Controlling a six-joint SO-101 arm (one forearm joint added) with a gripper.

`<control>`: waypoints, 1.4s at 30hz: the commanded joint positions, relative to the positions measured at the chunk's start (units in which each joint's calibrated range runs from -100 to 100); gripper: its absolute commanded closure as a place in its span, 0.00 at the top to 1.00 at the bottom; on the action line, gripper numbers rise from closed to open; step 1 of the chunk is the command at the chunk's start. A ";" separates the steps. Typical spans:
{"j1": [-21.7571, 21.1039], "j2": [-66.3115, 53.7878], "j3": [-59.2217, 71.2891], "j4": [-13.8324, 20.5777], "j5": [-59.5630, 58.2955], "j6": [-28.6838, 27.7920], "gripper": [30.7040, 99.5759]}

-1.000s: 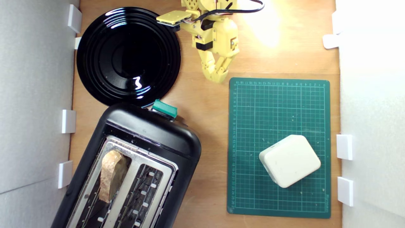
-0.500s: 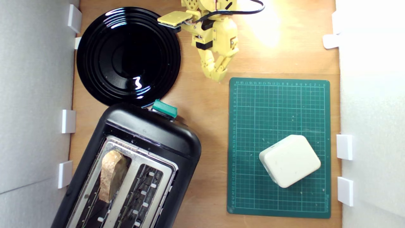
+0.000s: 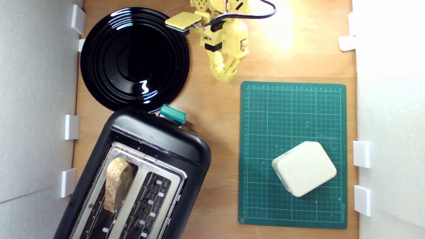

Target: Pick bread and place in toaster

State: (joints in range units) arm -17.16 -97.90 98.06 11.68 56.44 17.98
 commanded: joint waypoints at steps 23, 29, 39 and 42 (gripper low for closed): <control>0.00 -0.44 0.13 -0.17 0.21 -0.06 0.02; 0.00 -0.44 0.13 -0.17 0.21 -0.06 0.02; 0.00 -0.35 0.13 -0.17 0.21 -0.06 0.02; 0.00 -0.35 0.13 -0.17 0.21 -0.06 0.02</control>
State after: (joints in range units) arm -17.16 -97.90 98.06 11.68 56.44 17.88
